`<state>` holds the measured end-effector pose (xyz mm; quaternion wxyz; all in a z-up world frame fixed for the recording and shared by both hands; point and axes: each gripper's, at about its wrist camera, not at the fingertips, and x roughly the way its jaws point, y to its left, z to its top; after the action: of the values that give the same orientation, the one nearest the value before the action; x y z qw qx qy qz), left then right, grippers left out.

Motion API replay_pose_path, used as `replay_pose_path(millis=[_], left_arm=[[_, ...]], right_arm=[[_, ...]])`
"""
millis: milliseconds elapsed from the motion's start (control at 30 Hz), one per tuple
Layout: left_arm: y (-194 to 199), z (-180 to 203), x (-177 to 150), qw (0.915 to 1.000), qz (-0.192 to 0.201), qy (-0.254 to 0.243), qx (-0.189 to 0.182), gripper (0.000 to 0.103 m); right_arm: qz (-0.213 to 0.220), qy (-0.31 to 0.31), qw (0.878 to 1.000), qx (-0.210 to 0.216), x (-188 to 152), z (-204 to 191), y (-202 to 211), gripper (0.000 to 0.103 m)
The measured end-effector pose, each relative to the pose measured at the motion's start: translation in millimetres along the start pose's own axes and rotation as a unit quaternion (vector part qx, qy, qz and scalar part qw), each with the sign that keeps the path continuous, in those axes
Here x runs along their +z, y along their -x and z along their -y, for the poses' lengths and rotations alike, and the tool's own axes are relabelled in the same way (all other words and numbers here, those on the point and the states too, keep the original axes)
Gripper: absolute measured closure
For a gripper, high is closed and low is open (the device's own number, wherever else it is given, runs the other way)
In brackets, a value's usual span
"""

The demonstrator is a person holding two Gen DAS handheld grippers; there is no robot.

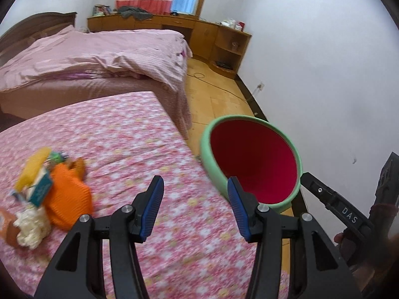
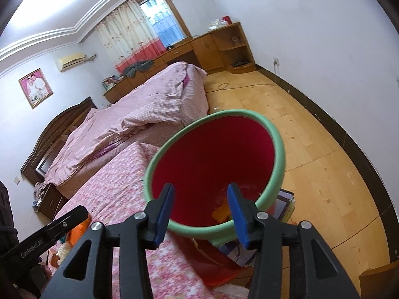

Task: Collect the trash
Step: 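Carry both items over the red bucket and open both tools to drop them, then move the left tool back to the bed and grasp the orange barcode box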

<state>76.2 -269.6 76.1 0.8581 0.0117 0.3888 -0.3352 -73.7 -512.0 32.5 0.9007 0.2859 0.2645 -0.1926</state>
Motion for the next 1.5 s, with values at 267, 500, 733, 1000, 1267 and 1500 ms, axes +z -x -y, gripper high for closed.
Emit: replay_pose_path(millis=[267, 500, 733, 1000, 1267, 1500], left_arm=[[38, -43, -15, 0.9986, 0.019, 0.027, 0.040, 0.050], [65, -93, -29, 0.9939, 0.030, 0.064, 0.085, 0.050], [80, -139, -39, 0.9870, 0.038, 0.093, 0.126, 0.050], [95, -188, -53, 0.9751, 0.045, 0.118, 0.183, 0.040], [86, -222, -60, 0.9737, 0.016, 0.124, 0.190, 0.038], [75, -235, -69, 0.9747, 0.000, 0.126, 0.185, 0.037]], right_arm=[[-0.016, 0.023, 0.999, 0.029, -13, -33, 5, 0.050], [-0.031, 0.038, 0.998, 0.047, -25, -57, 5, 0.047], [-0.050, 0.055, 0.996, 0.055, -38, -81, -3, 0.045], [-0.074, 0.071, 0.993, 0.058, -53, -102, -14, 0.042], [-0.097, 0.085, 0.990, 0.057, -65, -118, -25, 0.040], [-0.110, 0.098, 0.988, 0.053, -75, -129, -32, 0.038]])
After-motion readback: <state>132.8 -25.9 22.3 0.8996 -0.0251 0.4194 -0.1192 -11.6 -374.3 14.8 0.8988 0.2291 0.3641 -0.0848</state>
